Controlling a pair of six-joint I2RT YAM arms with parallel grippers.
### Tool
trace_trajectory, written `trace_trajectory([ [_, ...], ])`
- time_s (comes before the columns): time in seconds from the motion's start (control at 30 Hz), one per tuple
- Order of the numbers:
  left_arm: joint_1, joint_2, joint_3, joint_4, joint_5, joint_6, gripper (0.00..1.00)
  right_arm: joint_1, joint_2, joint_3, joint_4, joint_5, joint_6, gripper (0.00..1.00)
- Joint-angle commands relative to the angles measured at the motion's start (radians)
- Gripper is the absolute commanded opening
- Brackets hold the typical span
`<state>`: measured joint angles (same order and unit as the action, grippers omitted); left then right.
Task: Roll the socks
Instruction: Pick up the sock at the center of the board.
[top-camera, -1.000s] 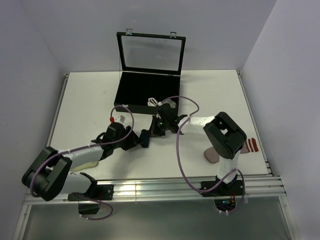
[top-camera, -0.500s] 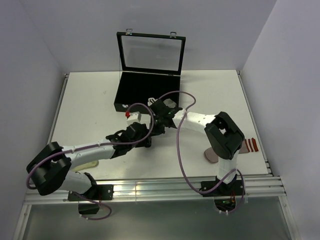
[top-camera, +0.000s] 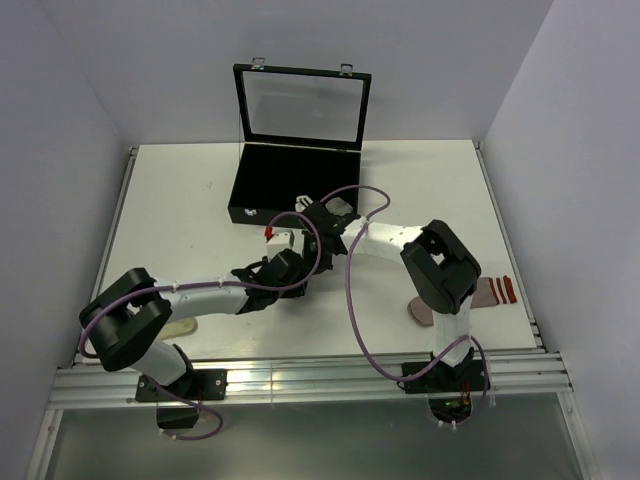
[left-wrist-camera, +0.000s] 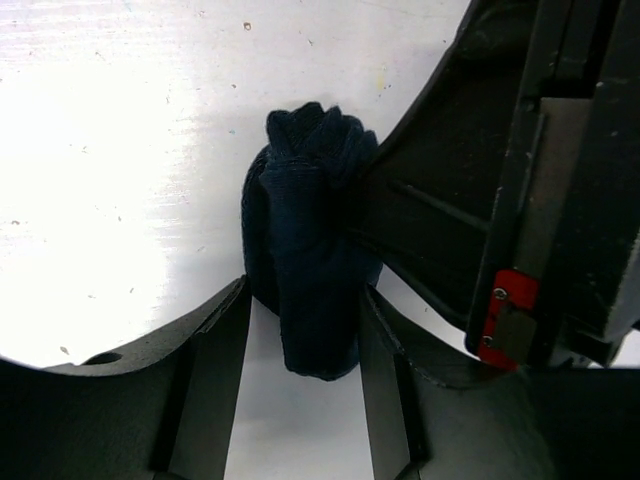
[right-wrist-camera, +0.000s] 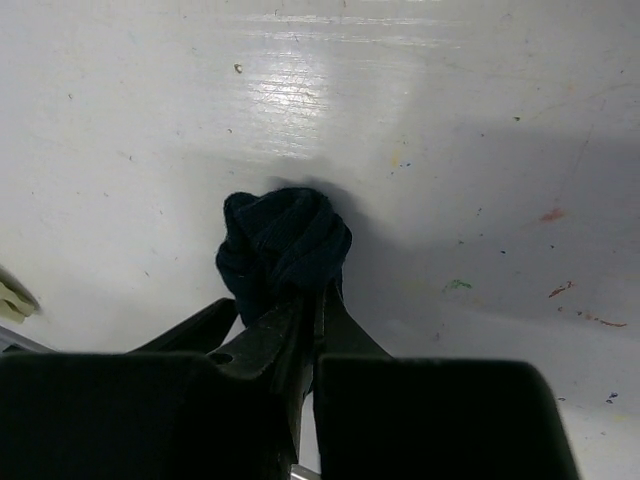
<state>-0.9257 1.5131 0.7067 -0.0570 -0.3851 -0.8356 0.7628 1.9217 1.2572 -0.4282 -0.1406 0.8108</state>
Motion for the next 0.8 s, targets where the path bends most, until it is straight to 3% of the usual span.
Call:
trace_trajectory([
  [0.0,-0.002,0.042,0.039,0.045,-0.026,0.018,0.51,0.029,0.025,0.027,-0.035,-0.020,0.010,0.04],
  [0.57,-0.004,0.110,0.051,0.048,-0.080,0.023,0.50,0.032,0.020,0.007,-0.011,-0.082,0.005,0.06],
  [0.77,-0.004,-0.002,0.014,0.104,-0.069,0.038,0.52,0.032,0.017,0.011,-0.017,-0.073,0.008,0.06],
])
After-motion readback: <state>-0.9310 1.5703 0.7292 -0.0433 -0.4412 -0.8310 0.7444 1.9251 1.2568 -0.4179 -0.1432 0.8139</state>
